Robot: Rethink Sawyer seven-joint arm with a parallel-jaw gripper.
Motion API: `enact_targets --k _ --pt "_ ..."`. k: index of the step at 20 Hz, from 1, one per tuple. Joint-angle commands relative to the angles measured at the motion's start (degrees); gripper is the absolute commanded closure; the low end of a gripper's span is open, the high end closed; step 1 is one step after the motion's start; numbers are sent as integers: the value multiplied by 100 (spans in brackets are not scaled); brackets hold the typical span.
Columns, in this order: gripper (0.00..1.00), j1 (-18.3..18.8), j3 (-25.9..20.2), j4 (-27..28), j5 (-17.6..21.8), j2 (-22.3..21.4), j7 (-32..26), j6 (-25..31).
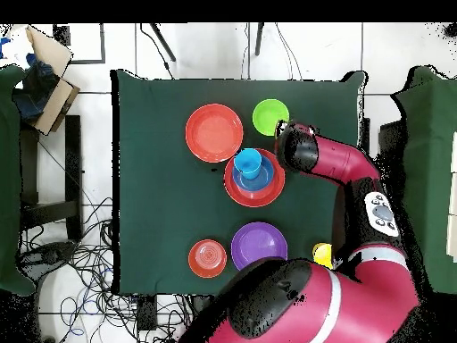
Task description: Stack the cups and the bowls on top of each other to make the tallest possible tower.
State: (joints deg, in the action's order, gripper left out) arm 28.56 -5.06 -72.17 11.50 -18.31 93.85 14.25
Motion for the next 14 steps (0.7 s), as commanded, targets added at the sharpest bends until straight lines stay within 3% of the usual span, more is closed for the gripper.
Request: enact_targets --k 1,3,6,9,14 --pt "0 142 -673 -697 680 260 -47 -511" --pt "0 99 -615 -657 694 297 -94 -327" --pt "0 -265 -171 -333 634 417 -121 425" --pt "0 -471 101 -207 611 422 -22 636" --pt "0 -502 139 -414 521 191 -32 805"
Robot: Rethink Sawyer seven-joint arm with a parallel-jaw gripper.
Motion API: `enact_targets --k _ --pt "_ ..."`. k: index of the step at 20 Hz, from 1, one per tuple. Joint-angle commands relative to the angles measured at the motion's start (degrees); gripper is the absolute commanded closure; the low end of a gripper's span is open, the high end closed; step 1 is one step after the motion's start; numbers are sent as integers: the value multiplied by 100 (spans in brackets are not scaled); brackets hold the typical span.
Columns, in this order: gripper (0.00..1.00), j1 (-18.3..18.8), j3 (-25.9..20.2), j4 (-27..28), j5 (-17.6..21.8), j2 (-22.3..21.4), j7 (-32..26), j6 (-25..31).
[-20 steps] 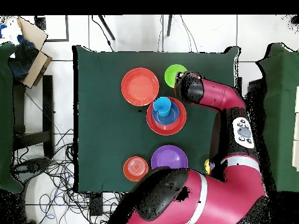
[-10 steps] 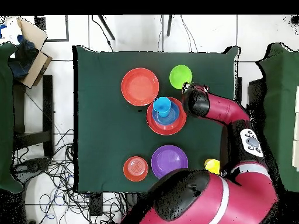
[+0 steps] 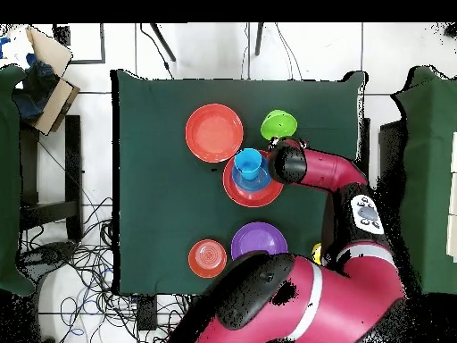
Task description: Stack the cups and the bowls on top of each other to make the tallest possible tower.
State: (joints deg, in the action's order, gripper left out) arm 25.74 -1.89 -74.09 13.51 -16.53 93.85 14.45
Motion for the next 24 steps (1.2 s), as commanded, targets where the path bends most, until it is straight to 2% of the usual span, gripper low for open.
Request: enact_targets --k 1,13,15,18,22,24 --pt "0 -230 -165 -246 306 -20 -29 814" --pt "0 -249 -195 -482 67 -688 -63 1563" --pt "0 -209 -235 -545 -21 -889 -53 1764" --pt "0 -151 -226 -774 -249 -1542 -23 2336" --pt "0 -125 -309 -529 -419 -1845 -82 2911" --pt "0 -178 -271 -230 -473 -1770 69 3000"
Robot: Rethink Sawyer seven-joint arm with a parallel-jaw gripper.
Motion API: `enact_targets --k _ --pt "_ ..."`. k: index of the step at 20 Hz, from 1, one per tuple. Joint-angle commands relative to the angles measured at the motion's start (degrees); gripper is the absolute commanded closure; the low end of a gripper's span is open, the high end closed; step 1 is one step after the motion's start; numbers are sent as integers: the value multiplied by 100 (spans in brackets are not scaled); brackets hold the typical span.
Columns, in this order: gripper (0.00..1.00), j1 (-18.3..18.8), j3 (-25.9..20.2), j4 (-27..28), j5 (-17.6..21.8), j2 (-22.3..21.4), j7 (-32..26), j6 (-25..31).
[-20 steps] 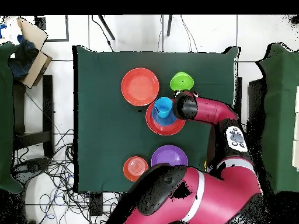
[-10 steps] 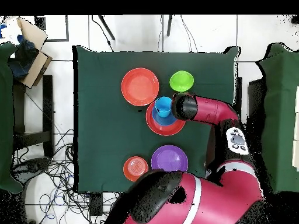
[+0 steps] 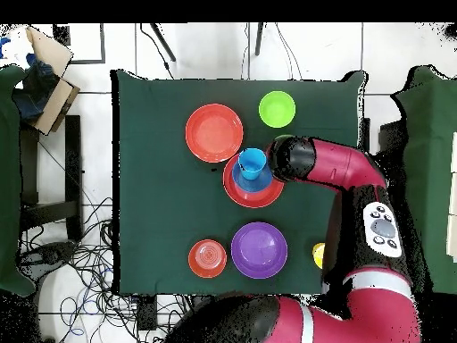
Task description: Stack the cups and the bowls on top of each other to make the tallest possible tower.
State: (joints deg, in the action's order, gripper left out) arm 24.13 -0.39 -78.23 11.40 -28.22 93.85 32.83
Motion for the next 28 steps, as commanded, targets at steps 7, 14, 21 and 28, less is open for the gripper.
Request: enact_targets --k 7,14,21,28 --pt "0 -235 -396 2517 -76 355 -177 2868" --pt "0 -58 -954 3331 -168 813 -702 2716" --pt "0 -88 -1041 3837 -85 1209 -875 2620" --pt "0 -224 -970 4233 3 1598 -759 2628"
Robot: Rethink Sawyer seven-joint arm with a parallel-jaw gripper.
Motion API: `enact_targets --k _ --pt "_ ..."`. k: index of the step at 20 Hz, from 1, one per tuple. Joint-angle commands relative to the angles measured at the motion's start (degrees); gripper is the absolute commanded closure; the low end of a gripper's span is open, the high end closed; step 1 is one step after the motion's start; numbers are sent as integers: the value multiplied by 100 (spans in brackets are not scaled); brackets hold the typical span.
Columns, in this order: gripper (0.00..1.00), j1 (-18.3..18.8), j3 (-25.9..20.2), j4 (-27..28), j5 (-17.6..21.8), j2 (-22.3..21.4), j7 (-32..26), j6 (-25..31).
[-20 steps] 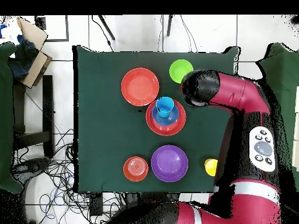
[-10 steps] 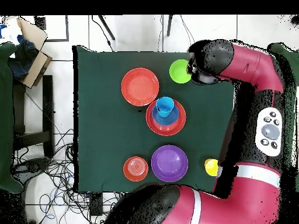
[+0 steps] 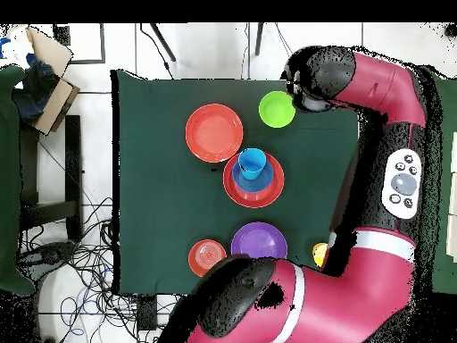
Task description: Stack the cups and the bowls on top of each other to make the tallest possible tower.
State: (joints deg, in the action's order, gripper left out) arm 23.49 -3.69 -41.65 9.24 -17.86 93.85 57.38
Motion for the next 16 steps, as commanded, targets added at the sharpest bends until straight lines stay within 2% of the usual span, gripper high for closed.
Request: enact_targets --k 1,8,16 --pt "0 -175 -626 626 221 587 -768 207" --pt "0 -426 -424 1158 244 921 -380 394" --pt "0 -399 -480 1232 97 1134 -498 209"
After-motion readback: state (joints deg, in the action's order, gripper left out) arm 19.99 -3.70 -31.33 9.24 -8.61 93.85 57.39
